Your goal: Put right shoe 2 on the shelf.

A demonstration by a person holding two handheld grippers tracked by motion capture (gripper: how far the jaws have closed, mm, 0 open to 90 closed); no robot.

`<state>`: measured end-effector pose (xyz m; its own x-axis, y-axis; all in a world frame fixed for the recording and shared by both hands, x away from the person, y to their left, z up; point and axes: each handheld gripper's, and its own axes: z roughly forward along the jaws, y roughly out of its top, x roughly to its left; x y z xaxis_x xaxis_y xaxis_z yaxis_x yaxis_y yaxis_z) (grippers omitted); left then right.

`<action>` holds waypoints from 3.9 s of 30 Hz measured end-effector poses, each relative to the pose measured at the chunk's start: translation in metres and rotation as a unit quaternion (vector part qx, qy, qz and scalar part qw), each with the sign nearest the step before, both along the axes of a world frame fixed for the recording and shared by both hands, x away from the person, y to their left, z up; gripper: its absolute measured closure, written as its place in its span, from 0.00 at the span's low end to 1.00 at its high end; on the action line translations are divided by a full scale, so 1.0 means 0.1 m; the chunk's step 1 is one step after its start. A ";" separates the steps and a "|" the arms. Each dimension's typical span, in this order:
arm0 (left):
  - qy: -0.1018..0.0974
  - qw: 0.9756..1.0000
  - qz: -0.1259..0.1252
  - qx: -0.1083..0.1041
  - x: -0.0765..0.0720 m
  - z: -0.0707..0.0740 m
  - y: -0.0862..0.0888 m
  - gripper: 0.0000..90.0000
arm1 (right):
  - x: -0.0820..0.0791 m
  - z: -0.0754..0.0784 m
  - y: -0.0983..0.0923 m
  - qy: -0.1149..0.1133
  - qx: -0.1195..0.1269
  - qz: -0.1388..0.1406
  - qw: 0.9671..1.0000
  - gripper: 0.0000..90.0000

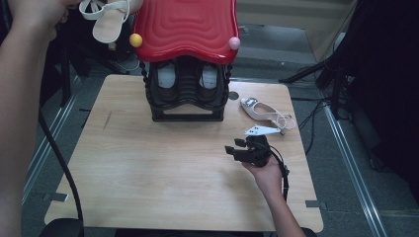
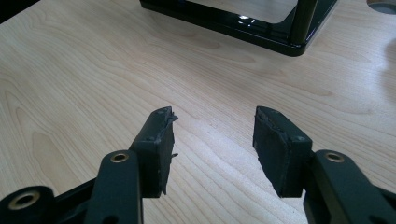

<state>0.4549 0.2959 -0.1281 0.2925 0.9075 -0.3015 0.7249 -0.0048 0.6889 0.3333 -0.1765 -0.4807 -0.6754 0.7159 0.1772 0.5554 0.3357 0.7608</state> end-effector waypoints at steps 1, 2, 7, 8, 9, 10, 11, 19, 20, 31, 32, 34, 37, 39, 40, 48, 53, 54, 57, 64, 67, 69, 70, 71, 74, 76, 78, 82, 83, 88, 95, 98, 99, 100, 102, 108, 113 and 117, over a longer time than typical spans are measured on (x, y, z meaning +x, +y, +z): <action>-0.004 1.000 -0.001 -0.003 0.01 0.01 -0.05 0.93 | 0.00 0.00 0.00 -0.001 0.000 -0.001 1.000 0.54; -0.003 1.000 -0.006 -0.011 0.02 0.02 -0.08 0.94 | 0.00 0.00 0.00 0.000 0.000 -0.001 1.000 0.54; 0.002 1.000 -0.011 -0.007 0.16 0.01 -0.31 0.94 | -0.01 0.01 0.00 0.001 0.002 0.001 1.000 0.54; 0.003 1.000 -0.013 -0.007 0.19 0.01 -0.35 0.93 | -0.01 0.01 -0.01 0.000 0.001 0.001 1.000 0.54; 0.005 1.000 -0.016 -0.005 0.22 0.00 -0.40 0.93 | -0.01 0.01 -0.01 -0.002 0.001 0.002 1.000 0.54; 0.005 1.000 -0.016 -0.005 0.24 0.00 -0.44 0.93 | -0.01 0.01 -0.01 -0.003 0.002 0.002 1.000 0.54; 0.004 1.000 -0.018 -0.004 0.27 -0.01 -0.48 0.94 | -0.01 0.02 -0.02 -0.004 0.003 0.003 1.000 0.54; 0.004 1.000 -0.013 0.007 0.44 -0.11 -0.71 0.93 | -0.04 0.02 -0.02 -0.005 -0.003 0.004 1.000 0.54; 0.003 1.000 -0.011 0.009 0.46 -0.14 -0.73 0.93 | -0.04 0.02 -0.02 -0.005 -0.004 0.004 1.000 0.54; 0.003 1.000 -0.010 0.004 0.54 -0.32 -0.78 0.92 | -0.08 0.01 -0.06 -0.006 -0.005 -0.002 1.000 0.55; 0.001 1.000 -0.012 0.005 0.52 -0.34 -0.78 0.92 | -0.08 0.01 -0.06 -0.006 -0.005 -0.003 1.000 0.54; -0.001 1.000 -0.016 0.005 0.50 -0.36 -0.79 0.91 | -0.09 0.01 -0.06 -0.006 -0.006 -0.004 1.000 0.55; 0.000 1.000 -0.027 0.005 0.46 -0.38 -0.82 0.87 | -0.09 0.01 -0.05 -0.008 -0.007 -0.004 1.000 0.55; -0.004 0.999 -0.031 0.015 0.45 -0.38 -0.85 0.82 | -0.08 0.01 -0.05 -0.008 -0.007 -0.004 1.000 0.54; 0.000 0.999 -0.036 0.023 0.45 -0.39 -0.86 0.77 | -0.08 0.02 -0.04 -0.008 -0.006 -0.005 1.000 0.55; 0.000 0.999 -0.042 0.027 0.46 -0.39 -0.91 0.61 | -0.08 0.03 -0.07 -0.010 -0.003 -0.008 1.000 0.55; -0.003 0.999 -0.047 0.024 0.42 -0.27 -0.86 0.55 | -0.06 0.03 -0.10 -0.010 -0.004 -0.009 1.000 0.55; -0.007 0.998 -0.047 0.028 0.40 -0.24 -0.84 0.55 | -0.05 0.03 -0.10 -0.010 -0.003 -0.010 1.000 0.55; -0.006 0.999 -0.050 0.014 0.35 -0.18 -0.76 0.53 | -0.06 0.04 -0.10 -0.011 -0.001 -0.010 1.000 0.55; -0.011 0.998 -0.055 0.010 0.21 -0.12 -0.62 0.53 | -0.06 0.03 -0.10 -0.011 -0.003 -0.008 1.000 0.55; -0.012 0.998 -0.056 0.010 0.16 -0.11 -0.56 0.53 | -0.06 0.03 -0.10 -0.010 -0.005 -0.008 1.000 0.55; -0.010 0.998 -0.058 0.008 0.13 -0.13 -0.52 0.53 | -0.07 0.03 -0.09 -0.011 -0.005 -0.008 1.000 0.55; -0.011 0.998 -0.056 0.007 0.12 -0.14 -0.50 0.53 | -0.07 0.02 -0.09 -0.011 -0.006 -0.008 1.000 0.55; -0.010 0.998 -0.058 0.007 0.11 -0.16 -0.48 0.53 | -0.06 0.02 -0.09 -0.010 -0.006 -0.008 1.000 0.55; -0.008 0.998 -0.057 0.002 0.08 -0.21 -0.41 0.53 | -0.06 0.01 -0.09 -0.006 -0.008 -0.010 1.000 0.55; -0.007 0.998 -0.057 0.000 0.08 -0.26 -0.36 0.53 | -0.06 0.01 -0.09 -0.008 -0.010 -0.008 1.000 0.55; -0.007 0.999 -0.054 0.000 0.07 -0.30 -0.32 0.54 | -0.05 0.01 -0.09 -0.006 -0.009 -0.009 1.000 0.55; -0.010 0.999 -0.051 0.005 0.04 -0.37 -0.25 0.54 | -0.05 0.01 -0.09 -0.006 -0.010 -0.010 1.000 0.56; -0.013 0.999 -0.049 0.011 0.03 -0.39 -0.24 0.54 | -0.05 0.01 -0.10 -0.006 -0.010 -0.010 1.000 0.56; -0.008 0.999 -0.049 0.007 -0.01 -0.52 -0.16 0.53 | -0.04 0.00 -0.11 -0.006 -0.010 -0.012 1.000 0.57; -0.002 0.999 -0.047 0.008 -0.03 -0.75 -0.04 0.54 | -0.02 0.02 -0.14 -0.005 -0.007 -0.015 1.000 0.59; -0.002 0.999 -0.042 0.003 -0.06 -0.84 0.02 0.54 | 0.01 0.03 -0.15 -0.006 -0.005 -0.017 1.000 0.61; -0.001 0.999 -0.042 0.001 -0.08 -0.85 0.03 0.54 | 0.02 0.03 -0.16 -0.006 -0.003 -0.017 1.000 0.62; 0.000 0.999 -0.042 0.000 -0.09 -0.87 0.04 0.54 | 0.03 0.03 -0.16 -0.003 -0.003 -0.018 1.000 0.63; 0.002 0.999 -0.040 0.001 -0.13 -0.91 0.07 0.54 | 0.04 0.03 -0.17 -0.003 -0.002 -0.018 1.000 0.65; -0.001 0.999 -0.039 0.001 -0.23 -1.07 0.11 0.54 | 0.10 0.05 -0.19 -0.005 -0.003 -0.022 1.000 0.76; -0.001 0.999 -0.037 0.001 -0.26 -1.18 0.14 0.55 | 0.17 0.04 -0.22 0.002 -0.004 -0.024 1.000 0.87; -0.002 0.999 -0.037 -0.006 -0.31 -1.30 0.15 0.55 | 0.22 0.05 -0.26 0.015 -0.001 -0.028 0.999 0.98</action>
<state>0.4241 0.3107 -0.2580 0.3603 0.8791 -0.3120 0.7205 -0.0499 0.6917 0.3551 -0.2022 -0.4762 -0.6283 0.7532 0.1950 0.5959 0.3047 0.7430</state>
